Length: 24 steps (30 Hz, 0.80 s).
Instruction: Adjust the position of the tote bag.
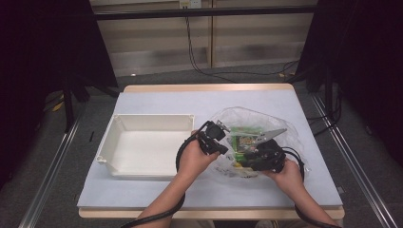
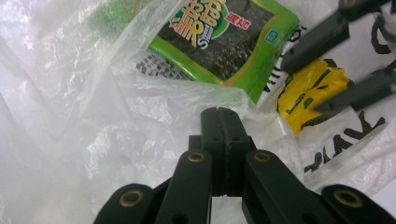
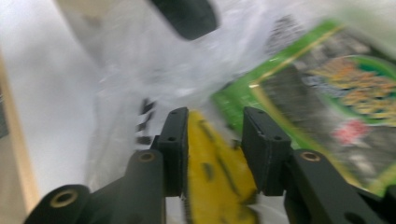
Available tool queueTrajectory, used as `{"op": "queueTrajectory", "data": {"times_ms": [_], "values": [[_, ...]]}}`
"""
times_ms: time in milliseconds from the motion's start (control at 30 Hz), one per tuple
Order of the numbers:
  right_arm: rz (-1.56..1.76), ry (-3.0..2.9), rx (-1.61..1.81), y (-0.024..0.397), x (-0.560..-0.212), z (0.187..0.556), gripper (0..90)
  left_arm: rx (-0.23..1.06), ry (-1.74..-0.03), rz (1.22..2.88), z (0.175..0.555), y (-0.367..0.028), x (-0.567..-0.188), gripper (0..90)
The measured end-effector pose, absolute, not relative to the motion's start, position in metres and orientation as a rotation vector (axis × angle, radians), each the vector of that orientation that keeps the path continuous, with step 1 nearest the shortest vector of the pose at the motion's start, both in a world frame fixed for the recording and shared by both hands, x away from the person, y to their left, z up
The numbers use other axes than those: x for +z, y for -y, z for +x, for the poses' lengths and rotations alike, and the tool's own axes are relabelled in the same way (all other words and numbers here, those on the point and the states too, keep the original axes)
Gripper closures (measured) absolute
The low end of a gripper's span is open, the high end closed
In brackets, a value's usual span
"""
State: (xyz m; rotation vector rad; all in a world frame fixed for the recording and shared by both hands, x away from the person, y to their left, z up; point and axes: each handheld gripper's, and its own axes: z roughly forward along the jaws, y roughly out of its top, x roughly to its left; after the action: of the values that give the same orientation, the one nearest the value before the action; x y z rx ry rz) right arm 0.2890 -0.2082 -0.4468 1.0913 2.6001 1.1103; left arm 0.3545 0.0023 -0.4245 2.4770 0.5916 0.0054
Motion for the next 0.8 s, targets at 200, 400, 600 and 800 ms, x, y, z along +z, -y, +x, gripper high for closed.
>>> {"op": "queueTrajectory", "data": {"times_ms": [200, 400, 600, 800], "values": [[1.043, -2.657, 1.083, 0.205, -0.463, 0.278, 67.8, 0.002, -0.598, 2.468, 0.348, -0.004, -0.426, 90.0], [1.035, -2.696, 0.991, 0.217, -0.471, 0.273, 90.0, -0.005, -0.574, 2.475, 0.344, -0.008, -0.428, 90.0], [1.083, -2.68, 0.96, 0.243, -0.47, 0.268, 90.0, -0.007, -0.585, 2.495, 0.34, -0.011, -0.433, 90.0], [1.13, -2.618, 0.982, 0.256, -0.462, 0.263, 81.6, -0.021, -0.591, 2.513, 0.337, -0.015, -0.438, 90.0]]}}
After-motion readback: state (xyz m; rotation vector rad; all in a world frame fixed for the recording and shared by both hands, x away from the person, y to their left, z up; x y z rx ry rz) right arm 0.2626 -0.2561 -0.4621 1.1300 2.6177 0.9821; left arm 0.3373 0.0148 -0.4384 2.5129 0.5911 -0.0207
